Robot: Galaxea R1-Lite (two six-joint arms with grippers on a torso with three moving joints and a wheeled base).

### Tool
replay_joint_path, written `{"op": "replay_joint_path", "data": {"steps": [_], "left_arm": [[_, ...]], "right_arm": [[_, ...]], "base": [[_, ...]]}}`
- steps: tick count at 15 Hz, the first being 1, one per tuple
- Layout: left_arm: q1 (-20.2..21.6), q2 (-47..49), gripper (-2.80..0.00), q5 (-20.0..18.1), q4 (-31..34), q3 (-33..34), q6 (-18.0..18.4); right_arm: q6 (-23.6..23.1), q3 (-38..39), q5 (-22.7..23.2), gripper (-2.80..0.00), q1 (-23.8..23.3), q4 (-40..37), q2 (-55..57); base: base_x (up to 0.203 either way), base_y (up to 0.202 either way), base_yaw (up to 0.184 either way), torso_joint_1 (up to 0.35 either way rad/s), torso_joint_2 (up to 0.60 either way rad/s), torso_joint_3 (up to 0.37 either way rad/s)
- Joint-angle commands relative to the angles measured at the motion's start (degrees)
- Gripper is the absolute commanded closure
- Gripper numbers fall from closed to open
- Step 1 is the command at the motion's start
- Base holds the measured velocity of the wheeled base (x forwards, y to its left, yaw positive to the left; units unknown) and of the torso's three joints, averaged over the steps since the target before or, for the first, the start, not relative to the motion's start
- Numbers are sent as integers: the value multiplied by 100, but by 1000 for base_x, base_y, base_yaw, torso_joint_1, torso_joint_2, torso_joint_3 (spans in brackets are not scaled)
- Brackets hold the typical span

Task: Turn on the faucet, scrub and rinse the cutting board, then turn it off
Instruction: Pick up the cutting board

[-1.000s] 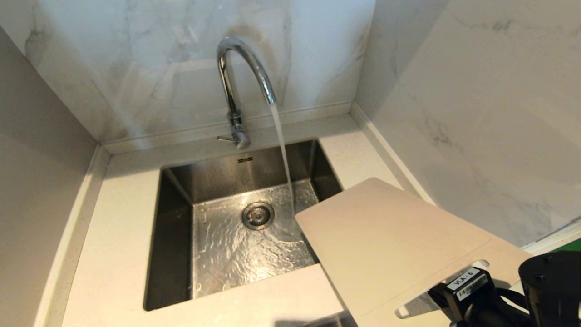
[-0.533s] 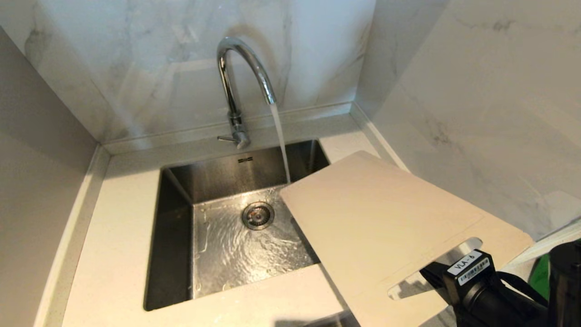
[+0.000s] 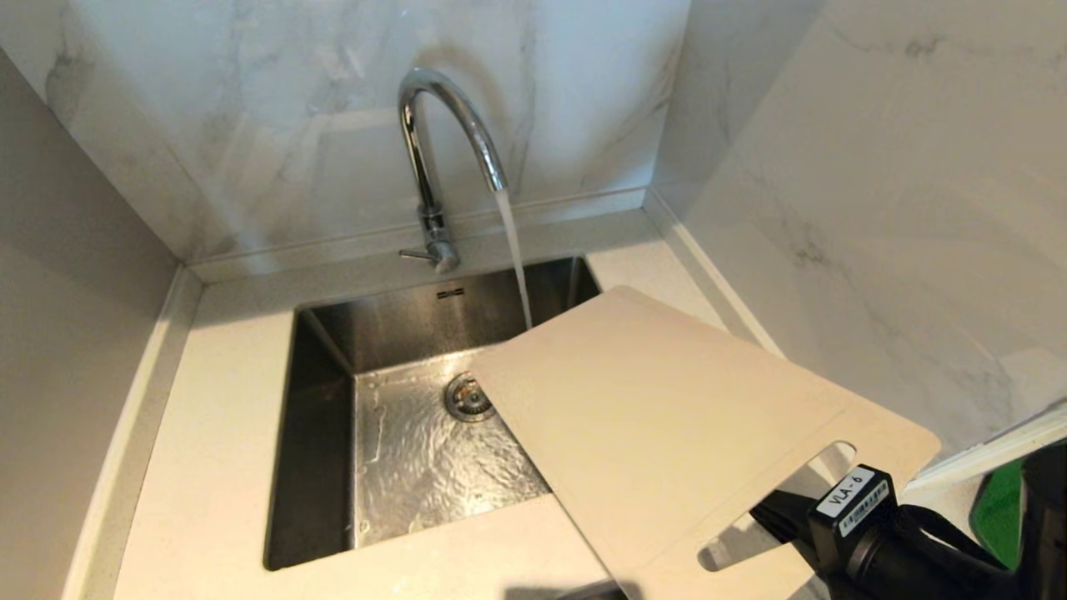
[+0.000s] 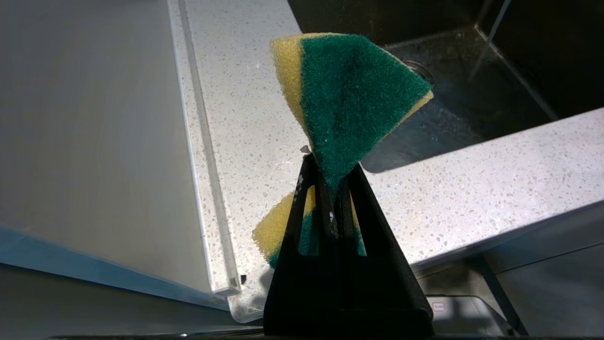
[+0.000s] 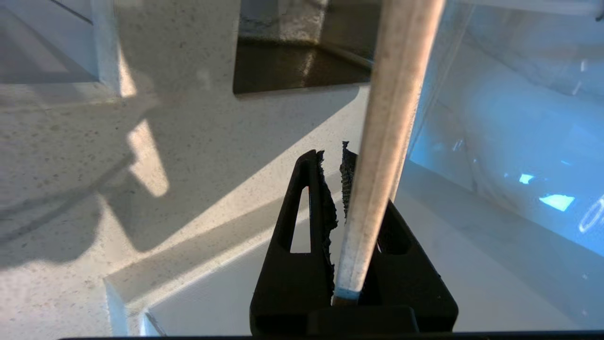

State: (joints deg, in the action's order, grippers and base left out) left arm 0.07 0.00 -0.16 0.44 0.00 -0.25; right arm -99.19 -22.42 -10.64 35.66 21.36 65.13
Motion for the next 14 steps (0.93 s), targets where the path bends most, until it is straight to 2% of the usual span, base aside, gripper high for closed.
{"op": "replay_joint_path", "data": {"steps": [1, 5, 8, 11, 13, 14], "left_arm": [[1, -9, 0, -2, 0, 18, -1], [1, -18, 0, -2, 0, 18, -1], [1, -11, 0, -2, 0, 18, -1], [1, -14, 0, -2, 0, 18, -1], [1, -13, 0, -2, 0, 18, -1], [1, -12, 0, -2, 0, 18, -1]], "right_arm": [[-106, 17, 211, 0, 3, 18, -75], [-272, 207, 477, 0, 3, 24, -257], [-706, 225, 706, 0, 3, 35, -239], [-813, 214, 1379, 0, 3, 47, -128], [-1076, 187, 1847, 0, 3, 53, -106], [-1109, 210, 1903, 0, 3, 53, -106]], "base": [[0, 0, 0, 0, 0, 0], [0, 0, 0, 0, 0, 0], [0, 0, 0, 0, 0, 0], [0, 0, 0, 0, 0, 0], [0, 0, 0, 0, 0, 0], [0, 0, 0, 0, 0, 0]]}}
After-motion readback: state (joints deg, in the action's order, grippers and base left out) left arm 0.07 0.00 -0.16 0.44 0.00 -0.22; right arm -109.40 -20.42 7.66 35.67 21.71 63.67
